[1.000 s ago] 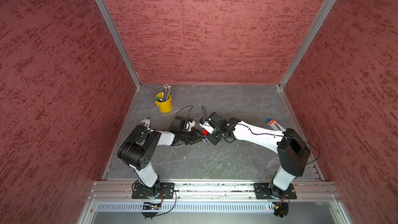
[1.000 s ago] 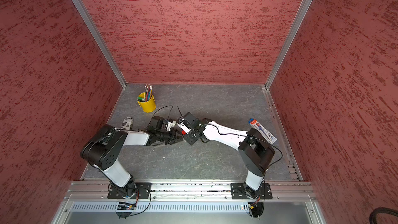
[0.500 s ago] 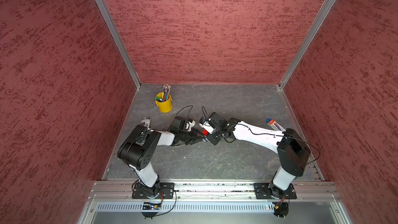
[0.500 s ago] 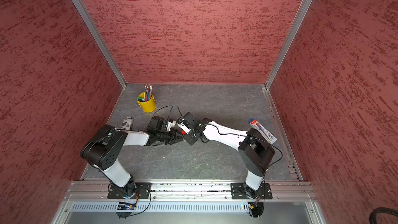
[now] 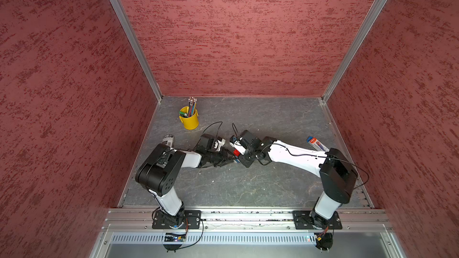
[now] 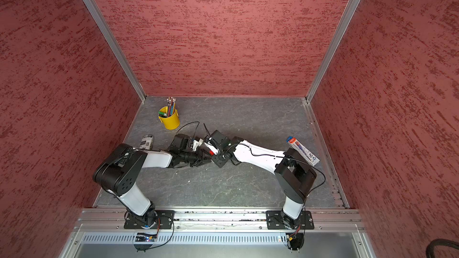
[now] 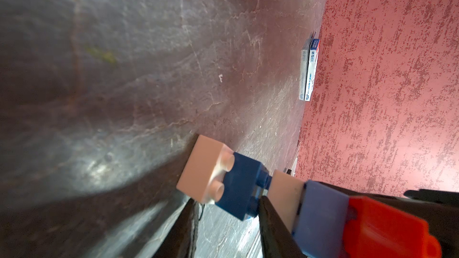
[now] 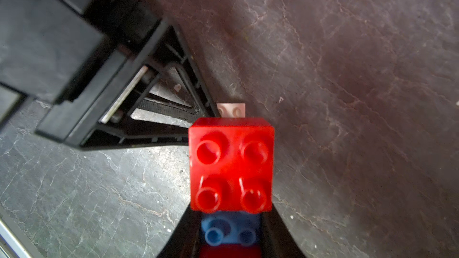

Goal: Assemble the letter y with lego
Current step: Assemble the lego brick with the lego brick.

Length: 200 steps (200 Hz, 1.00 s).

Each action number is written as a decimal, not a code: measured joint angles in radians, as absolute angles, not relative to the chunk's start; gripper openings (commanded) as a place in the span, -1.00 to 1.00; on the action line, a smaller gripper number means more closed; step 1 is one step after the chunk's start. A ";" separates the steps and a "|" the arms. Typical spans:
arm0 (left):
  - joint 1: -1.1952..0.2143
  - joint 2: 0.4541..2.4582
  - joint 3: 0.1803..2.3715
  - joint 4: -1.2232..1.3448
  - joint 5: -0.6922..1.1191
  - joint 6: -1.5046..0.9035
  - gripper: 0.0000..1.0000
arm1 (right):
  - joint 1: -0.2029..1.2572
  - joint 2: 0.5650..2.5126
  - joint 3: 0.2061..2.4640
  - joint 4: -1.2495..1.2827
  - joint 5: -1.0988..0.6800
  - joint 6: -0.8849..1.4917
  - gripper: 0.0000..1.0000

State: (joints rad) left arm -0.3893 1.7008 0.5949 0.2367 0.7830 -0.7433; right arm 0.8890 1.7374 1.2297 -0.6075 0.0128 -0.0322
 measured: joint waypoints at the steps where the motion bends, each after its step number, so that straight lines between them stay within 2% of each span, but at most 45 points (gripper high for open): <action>1: -0.389 1.701 0.595 0.237 0.783 -0.743 -0.20 | 0.889 1.737 1.230 -0.607 0.014 -0.032 -0.47; 200: -0.398 1.701 0.594 0.244 0.780 -0.743 -0.20 | 0.913 1.766 1.256 -0.635 0.049 0.052 -0.47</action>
State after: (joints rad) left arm -0.3977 1.7008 0.5938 0.2443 0.7803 -0.7433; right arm 0.9131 1.7664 1.2560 -0.6346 0.0494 0.0525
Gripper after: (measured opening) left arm 0.400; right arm 0.345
